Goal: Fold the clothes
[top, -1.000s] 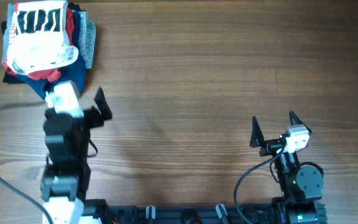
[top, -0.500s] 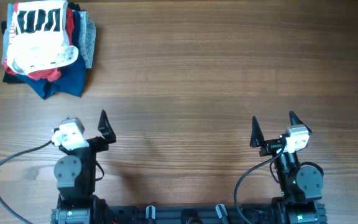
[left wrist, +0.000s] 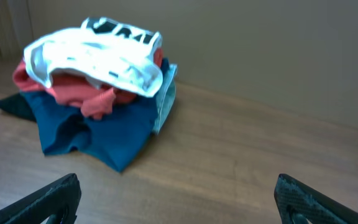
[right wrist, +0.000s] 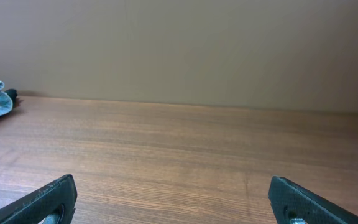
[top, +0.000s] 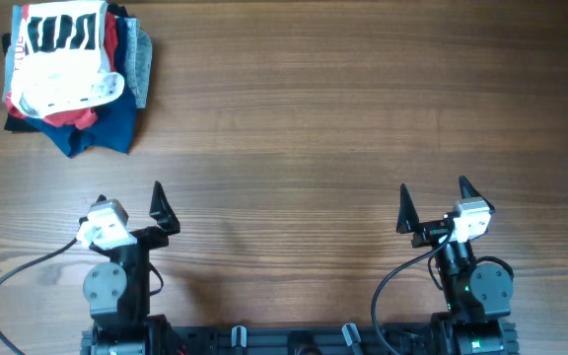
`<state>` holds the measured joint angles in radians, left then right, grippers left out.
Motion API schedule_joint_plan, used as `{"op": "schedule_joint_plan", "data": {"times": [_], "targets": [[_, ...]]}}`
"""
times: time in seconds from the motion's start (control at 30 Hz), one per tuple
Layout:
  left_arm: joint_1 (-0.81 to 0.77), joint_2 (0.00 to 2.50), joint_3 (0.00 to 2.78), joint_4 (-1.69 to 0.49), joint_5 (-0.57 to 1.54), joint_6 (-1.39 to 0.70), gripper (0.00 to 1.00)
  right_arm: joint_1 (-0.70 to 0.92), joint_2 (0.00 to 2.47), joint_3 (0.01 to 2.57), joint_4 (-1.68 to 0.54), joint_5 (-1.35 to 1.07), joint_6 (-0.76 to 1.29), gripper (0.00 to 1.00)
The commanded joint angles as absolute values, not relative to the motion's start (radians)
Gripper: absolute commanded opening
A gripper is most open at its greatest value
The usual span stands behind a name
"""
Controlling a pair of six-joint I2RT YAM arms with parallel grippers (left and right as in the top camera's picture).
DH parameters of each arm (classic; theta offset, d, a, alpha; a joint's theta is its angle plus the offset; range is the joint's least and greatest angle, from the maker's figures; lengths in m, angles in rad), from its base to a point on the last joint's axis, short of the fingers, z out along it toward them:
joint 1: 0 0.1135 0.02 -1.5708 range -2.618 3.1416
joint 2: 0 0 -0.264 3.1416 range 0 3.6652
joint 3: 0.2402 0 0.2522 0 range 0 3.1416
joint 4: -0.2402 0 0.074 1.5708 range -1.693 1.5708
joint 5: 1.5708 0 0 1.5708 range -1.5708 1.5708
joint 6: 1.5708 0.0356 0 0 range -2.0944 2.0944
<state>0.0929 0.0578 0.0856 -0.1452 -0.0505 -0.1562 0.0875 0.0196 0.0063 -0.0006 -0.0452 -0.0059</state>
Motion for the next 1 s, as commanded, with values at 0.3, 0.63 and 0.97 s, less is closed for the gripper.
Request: {"op": "schedule_joint_plan", "data": {"times": [0.3,0.63,0.97], "targets": [[0.101,0.003,0.016,-0.094,-0.028,-0.165,1.0,0.093,0.017,0.005,0.002,-0.06,-0.019,1.0],[0.101,0.004,0.016,-0.093,-0.016,-0.165,1.0,0.093,0.017,0.005,0.002,-0.06,-0.019,1.0],[0.101,0.004,0.016,-0.093,-0.016,-0.165,1.0,0.093,0.017,0.005,0.002,-0.06,-0.02,1.0]]}}
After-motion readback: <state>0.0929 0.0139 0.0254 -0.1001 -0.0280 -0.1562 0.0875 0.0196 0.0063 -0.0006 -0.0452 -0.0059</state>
